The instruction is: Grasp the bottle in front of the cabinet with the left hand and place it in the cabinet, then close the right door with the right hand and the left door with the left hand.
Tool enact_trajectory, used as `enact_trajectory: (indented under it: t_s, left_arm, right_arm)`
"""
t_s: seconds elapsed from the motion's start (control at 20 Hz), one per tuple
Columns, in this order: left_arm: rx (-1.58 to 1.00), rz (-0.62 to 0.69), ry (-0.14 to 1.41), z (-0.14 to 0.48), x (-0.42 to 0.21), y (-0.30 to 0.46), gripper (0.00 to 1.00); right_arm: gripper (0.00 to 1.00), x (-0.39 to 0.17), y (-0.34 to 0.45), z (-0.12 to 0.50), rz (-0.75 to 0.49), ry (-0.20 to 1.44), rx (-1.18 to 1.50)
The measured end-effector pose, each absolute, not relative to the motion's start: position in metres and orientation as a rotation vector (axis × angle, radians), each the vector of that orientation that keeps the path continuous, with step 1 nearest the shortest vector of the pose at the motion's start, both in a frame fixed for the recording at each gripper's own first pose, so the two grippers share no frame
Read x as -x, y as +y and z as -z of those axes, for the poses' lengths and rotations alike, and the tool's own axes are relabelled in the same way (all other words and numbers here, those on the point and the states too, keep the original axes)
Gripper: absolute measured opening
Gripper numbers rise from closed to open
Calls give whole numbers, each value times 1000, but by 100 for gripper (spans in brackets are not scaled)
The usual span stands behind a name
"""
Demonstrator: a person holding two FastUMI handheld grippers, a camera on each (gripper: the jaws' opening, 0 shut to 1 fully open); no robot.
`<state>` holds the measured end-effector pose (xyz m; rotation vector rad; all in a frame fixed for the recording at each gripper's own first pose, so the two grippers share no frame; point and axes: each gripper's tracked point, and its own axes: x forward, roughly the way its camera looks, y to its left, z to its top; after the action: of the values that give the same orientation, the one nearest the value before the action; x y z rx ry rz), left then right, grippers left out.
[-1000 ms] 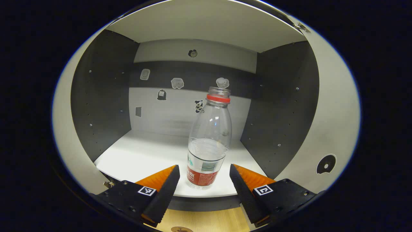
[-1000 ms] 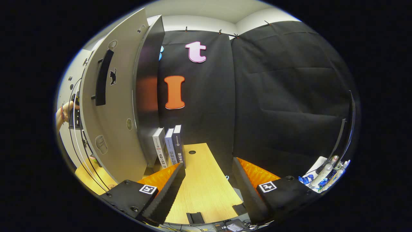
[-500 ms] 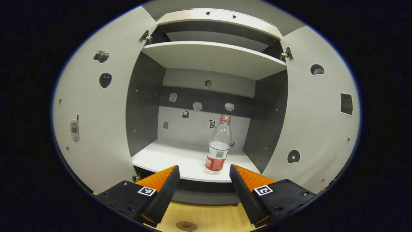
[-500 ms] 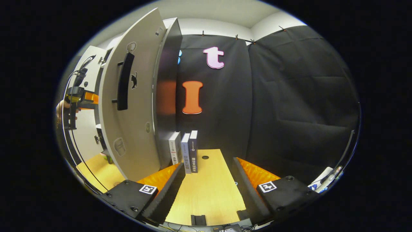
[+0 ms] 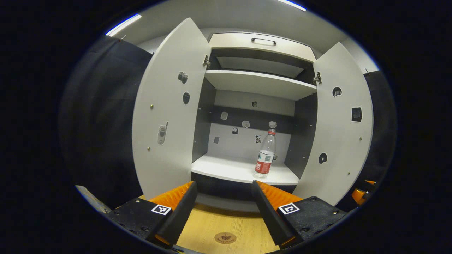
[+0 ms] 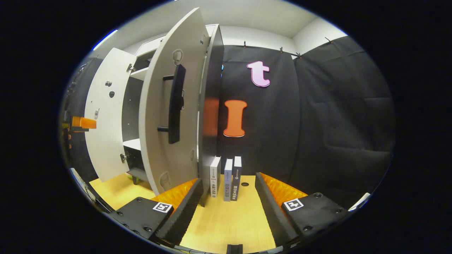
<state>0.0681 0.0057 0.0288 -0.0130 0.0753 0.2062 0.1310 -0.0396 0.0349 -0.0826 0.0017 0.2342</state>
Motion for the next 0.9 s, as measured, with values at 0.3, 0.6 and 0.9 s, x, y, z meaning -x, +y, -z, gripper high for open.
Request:
enact_trajectory:
  t_s: [0.3, 0.6, 0.9]
  left_arm:
    - [0, -179, 59, -33, -42, 58, 95]
    - [23, -123, 72, -28, -49, 102, 95]
    - [8, -51, 53, -31, -57, 131, 95]
  right_arm:
    - [94, -129, -5, -32, -180, 16, 98]
    - [100, -129, 16, -30, -90, 8, 99]
    - [94, -130, 20, -34, 4, -23, 136]
